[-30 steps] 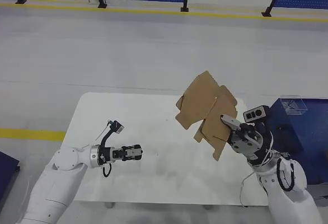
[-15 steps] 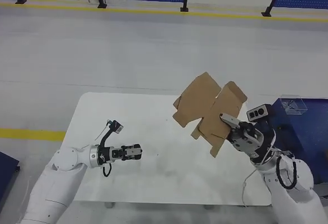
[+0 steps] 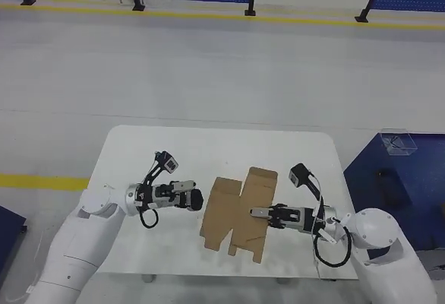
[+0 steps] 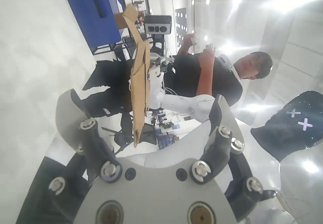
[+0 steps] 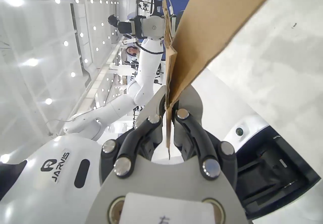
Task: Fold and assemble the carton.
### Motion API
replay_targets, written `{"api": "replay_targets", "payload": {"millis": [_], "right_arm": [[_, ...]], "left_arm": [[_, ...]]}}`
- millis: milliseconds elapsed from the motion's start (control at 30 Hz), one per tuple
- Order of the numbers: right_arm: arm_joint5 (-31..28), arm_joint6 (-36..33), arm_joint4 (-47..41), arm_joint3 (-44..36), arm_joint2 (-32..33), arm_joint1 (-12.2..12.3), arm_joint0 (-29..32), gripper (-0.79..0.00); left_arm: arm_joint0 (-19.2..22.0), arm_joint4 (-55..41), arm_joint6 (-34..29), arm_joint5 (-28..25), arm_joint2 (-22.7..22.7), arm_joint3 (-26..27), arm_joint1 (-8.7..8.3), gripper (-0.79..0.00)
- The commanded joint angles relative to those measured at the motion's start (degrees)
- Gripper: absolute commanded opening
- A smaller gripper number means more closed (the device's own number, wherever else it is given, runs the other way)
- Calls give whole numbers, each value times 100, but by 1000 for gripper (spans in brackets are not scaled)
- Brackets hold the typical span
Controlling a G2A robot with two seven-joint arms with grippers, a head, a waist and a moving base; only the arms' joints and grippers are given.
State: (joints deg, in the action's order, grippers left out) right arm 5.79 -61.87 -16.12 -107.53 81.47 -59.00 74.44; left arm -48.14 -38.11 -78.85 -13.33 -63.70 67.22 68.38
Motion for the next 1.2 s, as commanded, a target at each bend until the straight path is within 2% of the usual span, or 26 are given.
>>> {"api": "replay_targets", "payload": {"millis": [0,167,200,267,300,333,367,433,500,600,733,767,800,967,1167], "right_arm": [[-52,35,99,-22,-94,-2,-55,-785],[-79,119,50,-42,-272,-14,-159,-785],[-87,161,80,-54,-297,-15,-175,-785],[-128,269,23,-69,-332,-23,-191,-785],[-139,326,-12,-67,-339,-26,-200,-785],[-145,388,-30,-67,-342,-28,-210,-785],[-150,446,-62,-71,-345,-31,-217,-785],[-148,482,-66,-83,-364,-31,-224,-785],[-133,493,-59,-109,-384,-28,-236,-785],[-101,559,-34,-130,-426,-28,-237,-785],[-60,654,-39,-147,-537,-37,-243,-785],[-53,684,-57,-151,-558,-40,-248,-474],[-55,717,-80,-155,-576,-43,-248,0],[-147,1082,-283,38,-441,-52,-239,0],[-71,1571,-1008,493,-95,-72,-240,0]], "left_arm": [[90,96,-70,65,99,-58,14,0],[158,-55,-264,132,314,-138,74,0],[179,-100,-306,147,331,-188,81,-31],[213,-30,-291,87,361,-255,89,-129],[214,-29,-308,72,376,-276,93,-271],[212,-49,-334,62,383,-297,95,-372],[212,-38,-352,44,387,-319,95,-413],[207,-37,-378,6,378,-342,92,-428],[180,-86,-410,-52,348,-335,87,-600],[127,-191,-465,-131,274,-320,73,-785],[64,-251,-535,-162,191,-285,49,-785],[48,-257,-547,-174,171,-277,42,-785],[31,-257,-562,-188,152,-266,35,-785],[-73,-249,-606,-254,47,-216,-3,-785],[-275,-76,-627,-527,-89,44,-64,-785]]}}
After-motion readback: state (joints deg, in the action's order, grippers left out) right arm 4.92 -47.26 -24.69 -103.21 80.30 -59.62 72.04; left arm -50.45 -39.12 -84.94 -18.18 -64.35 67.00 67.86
